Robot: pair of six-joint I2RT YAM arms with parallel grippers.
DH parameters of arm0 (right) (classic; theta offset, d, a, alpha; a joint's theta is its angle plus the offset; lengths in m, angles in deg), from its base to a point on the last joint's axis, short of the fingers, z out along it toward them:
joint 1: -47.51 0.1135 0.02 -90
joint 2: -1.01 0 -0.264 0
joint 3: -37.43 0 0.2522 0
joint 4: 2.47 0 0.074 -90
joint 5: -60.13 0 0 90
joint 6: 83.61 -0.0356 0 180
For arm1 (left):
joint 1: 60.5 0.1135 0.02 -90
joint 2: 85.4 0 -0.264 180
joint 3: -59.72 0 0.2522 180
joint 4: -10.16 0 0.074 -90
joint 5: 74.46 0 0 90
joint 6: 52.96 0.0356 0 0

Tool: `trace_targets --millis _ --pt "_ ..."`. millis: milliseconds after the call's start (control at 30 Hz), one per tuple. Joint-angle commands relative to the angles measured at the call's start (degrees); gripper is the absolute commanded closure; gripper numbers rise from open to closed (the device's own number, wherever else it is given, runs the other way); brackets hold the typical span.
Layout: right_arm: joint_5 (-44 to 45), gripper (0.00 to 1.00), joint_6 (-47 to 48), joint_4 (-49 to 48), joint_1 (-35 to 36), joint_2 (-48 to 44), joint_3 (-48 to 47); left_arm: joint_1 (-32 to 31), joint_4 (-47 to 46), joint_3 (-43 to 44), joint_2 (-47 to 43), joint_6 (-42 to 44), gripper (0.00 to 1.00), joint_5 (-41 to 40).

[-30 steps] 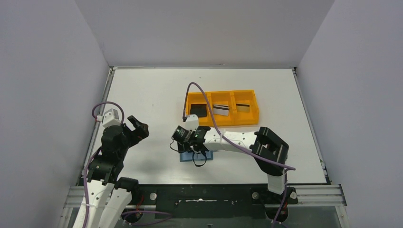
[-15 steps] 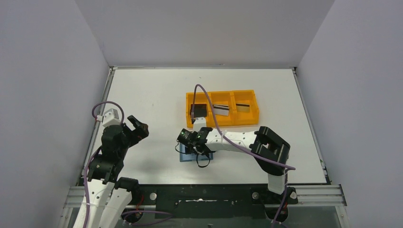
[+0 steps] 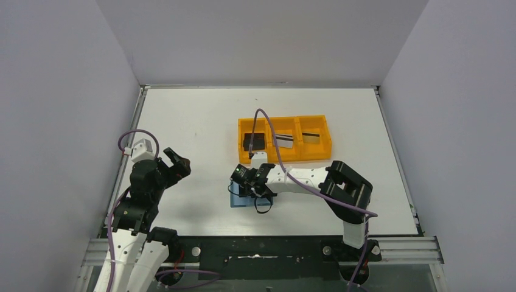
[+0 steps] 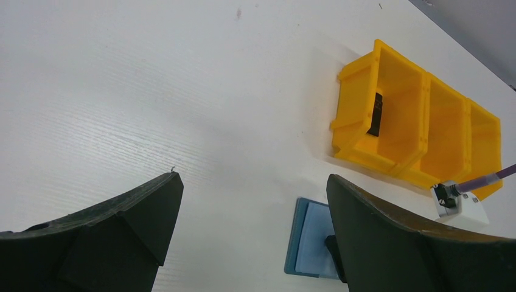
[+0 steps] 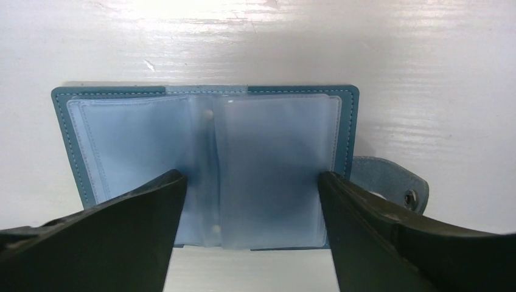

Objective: Take the credit cards out of the card holder

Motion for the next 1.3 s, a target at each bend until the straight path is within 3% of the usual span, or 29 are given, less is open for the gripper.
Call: trace_targets --millis 0,133,200,500,633,800,1033,1200,1267 --pt "-2.34 0.25 -0.81 -3.06 -0.12 0.70 2.01 0.46 -1.92 0.74 0.08 0.67 0.10 0.57" --pt "-1.62 0.45 -1.06 -2.46 -0.10 -0.37 2.15 0.46 -2.04 0.74 0.12 0.77 0.09 0.70" --pt "-0.78 0.48 -1.03 -1.67 0.13 -1.04 1.71 0.46 -2.20 0.65 0.20 0.85 0.10 0.93" --pt "1.62 0.40 -1.55 4.02 1.55 -4.72 0.03 0.72 -2.44 0.65 0.78 1.11 0.09 1.85" --pt "-1.28 0.37 1.55 0.42 1.93 -8.85 1.26 0.79 -3.13 0.56 1.02 1.36 0.07 2.54" --pt "-2.59 0.23 7.45 -10.58 1.26 -18.24 4.52 1.08 -4.99 2.59 4.68 2.38 0.03 5.66" --pt "4.37 0.10 18.51 -11.44 -5.67 -30.27 6.30 1.03 -5.99 9.51 10.00 0.85 0.03 4.58" --pt "13.30 0.00 27.26 -9.07 -12.99 -38.61 7.00 1.01 -2.35 17.25 13.79 1.59 0.03 -2.34" --pt "13.59 0.02 28.93 -9.49 -17.48 -42.34 8.02 1.07 0.23 21.06 15.58 1.85 0.03 -5.95"
